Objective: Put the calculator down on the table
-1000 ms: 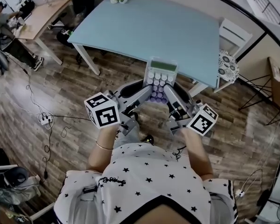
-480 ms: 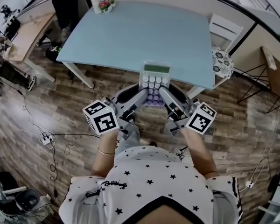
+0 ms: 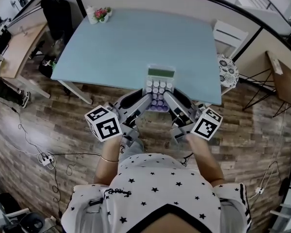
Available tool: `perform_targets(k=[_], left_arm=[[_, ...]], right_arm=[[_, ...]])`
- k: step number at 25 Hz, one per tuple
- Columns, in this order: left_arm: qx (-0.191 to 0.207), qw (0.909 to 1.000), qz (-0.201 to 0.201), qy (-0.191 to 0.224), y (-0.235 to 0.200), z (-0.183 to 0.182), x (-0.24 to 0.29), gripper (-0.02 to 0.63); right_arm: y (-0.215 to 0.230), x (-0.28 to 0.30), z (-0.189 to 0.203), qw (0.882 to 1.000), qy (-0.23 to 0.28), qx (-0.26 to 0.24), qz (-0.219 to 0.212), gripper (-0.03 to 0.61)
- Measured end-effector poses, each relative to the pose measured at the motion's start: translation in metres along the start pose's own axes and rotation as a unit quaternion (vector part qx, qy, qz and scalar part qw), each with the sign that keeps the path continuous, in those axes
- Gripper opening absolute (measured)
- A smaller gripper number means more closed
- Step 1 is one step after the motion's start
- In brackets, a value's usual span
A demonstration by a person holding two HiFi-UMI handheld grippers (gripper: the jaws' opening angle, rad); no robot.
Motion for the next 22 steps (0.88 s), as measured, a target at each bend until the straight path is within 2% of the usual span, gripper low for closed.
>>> perform_targets(k=[11,15,22], left_arm=[[-0.010,0.9996,0.022,-0.016,-0.088,-0.037,0.017,0.152],[-0.027,0.9988,0.034,-0.024,-0.141,-0.053,0.015,0.152],[-0.030,0.9976,0.054,-0.032,-0.152,-0.052,0.019,0.152]], right_arm=[[0.035,0.075,-0.023,1.000,0.022,0.001,0.023,0.137],[0.054,0.121,-0.025,0.999,0.026,0.004,0.046,0.137],[0.056,0.123,-0.023,0.997,0.041,-0.004,0.062,0.137]])
Point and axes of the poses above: the fingertips, and each gripper's own axes: x forward along the fingers, y to its right, z out of its underside, the point moved 9 cm from there along -x, backward along the fingers, and after that the axes turned 15 degrees about x, right-handed, at the moved point
